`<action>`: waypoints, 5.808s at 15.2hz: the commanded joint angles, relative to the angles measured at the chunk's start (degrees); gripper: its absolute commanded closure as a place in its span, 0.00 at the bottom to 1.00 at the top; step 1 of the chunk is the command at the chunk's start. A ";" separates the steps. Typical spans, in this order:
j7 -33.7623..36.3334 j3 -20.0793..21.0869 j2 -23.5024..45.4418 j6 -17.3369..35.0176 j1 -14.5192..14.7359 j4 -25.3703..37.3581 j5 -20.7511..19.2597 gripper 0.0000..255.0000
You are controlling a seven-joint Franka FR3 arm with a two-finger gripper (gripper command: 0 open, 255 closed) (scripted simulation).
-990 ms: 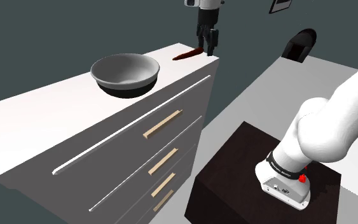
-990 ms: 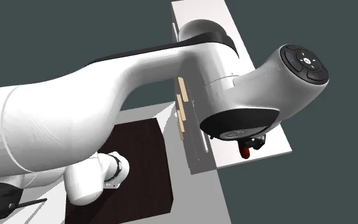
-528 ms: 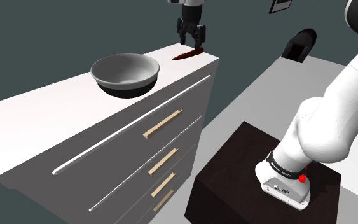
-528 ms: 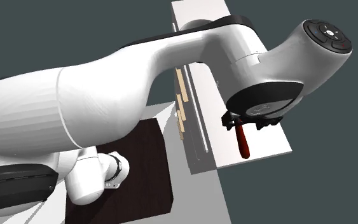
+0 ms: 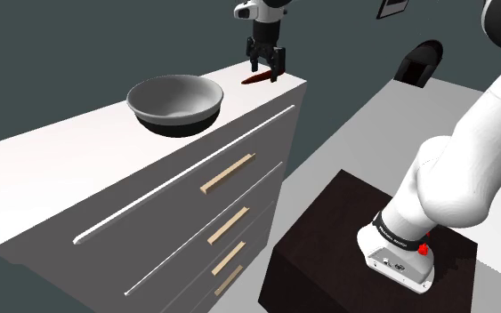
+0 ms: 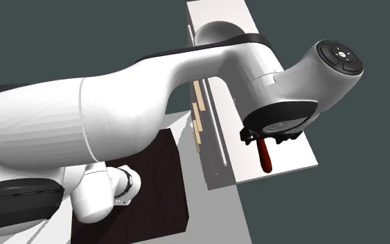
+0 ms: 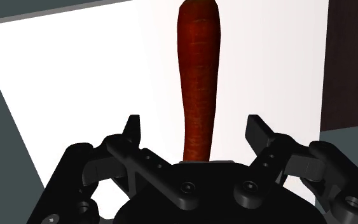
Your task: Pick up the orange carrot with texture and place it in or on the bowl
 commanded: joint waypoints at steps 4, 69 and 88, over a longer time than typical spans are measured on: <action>-0.03 -0.02 -0.01 0.17 -0.02 -0.16 0.00 0.00; 30.60 13.94 23.18 -33.56 19.63 54.35 0.13 1.00; 33.50 14.60 17.48 -20.43 20.64 35.35 0.63 1.00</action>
